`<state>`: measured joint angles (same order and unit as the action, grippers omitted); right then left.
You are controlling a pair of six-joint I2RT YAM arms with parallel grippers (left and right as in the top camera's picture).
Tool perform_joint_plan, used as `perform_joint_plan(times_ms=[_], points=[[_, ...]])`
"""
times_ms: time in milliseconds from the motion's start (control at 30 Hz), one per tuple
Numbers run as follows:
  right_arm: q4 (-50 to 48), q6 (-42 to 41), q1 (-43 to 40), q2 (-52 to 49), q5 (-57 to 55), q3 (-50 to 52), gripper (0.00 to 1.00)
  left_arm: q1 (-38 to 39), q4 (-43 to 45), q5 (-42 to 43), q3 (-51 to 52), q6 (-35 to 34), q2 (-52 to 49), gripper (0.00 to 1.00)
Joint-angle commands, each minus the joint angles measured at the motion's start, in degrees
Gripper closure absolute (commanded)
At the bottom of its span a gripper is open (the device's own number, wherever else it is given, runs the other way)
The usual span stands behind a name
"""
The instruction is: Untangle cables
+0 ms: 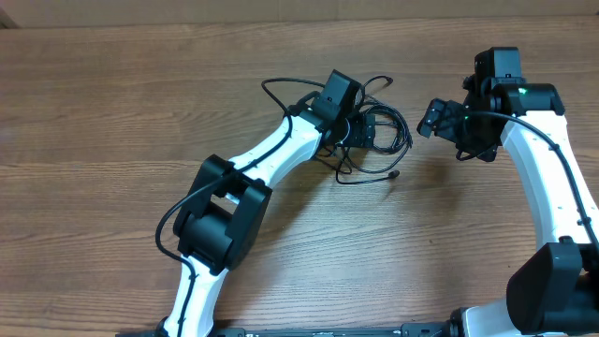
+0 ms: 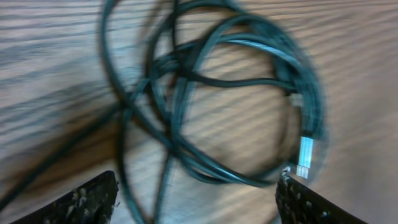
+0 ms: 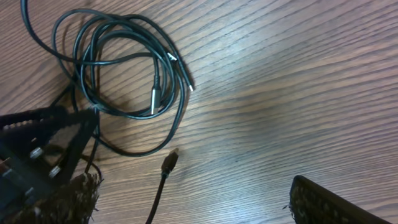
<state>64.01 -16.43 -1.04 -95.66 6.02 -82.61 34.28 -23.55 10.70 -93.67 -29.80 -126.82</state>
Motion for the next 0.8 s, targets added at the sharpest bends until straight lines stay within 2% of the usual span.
perform_joint_plan(times_ms=[0,100,233,267,333,600,700,767], points=[[0.0,0.4,-0.2,2.0,1.2,-1.9,0.05,0.2,0.1,-5.3,-0.6,-1.0,-2.0,0.22],[0.0,0.4,-0.2,2.0,1.2,-1.9,0.05,0.3,-0.4,-5.4,-0.5,0.1,-2.5,0.30],[0.6,0.1,-0.7,2.0,1.1,-1.9,0.05,0.3,-3.7,-6.7,-0.5,1.6,-3.3,0.53],[0.7,-0.1,-1.2,2.0,1.2,-1.9,0.05,0.3,-5.1,-7.7,-0.5,1.6,-3.3,0.64],[0.9,-0.1,-2.1,2.0,1.2,-1.9,0.05,0.2,-8.0,-9.1,-0.6,3.3,-3.2,0.94],[1.0,1.2,-3.8,2.0,3.8,-1.9,0.00,-5.0,-22.4,-10.4,-0.7,4.4,2.5,0.96],[0.8,7.0,-3.3,2.0,11.2,-1.8,0.00,-7.3,-26.0,-6.4,-0.7,9.9,8.2,0.96],[0.5,8.0,-2.5,2.0,12.6,-1.7,0.00,-8.5,-28.1,-3.2,-0.7,14.2,12.2,0.96]])
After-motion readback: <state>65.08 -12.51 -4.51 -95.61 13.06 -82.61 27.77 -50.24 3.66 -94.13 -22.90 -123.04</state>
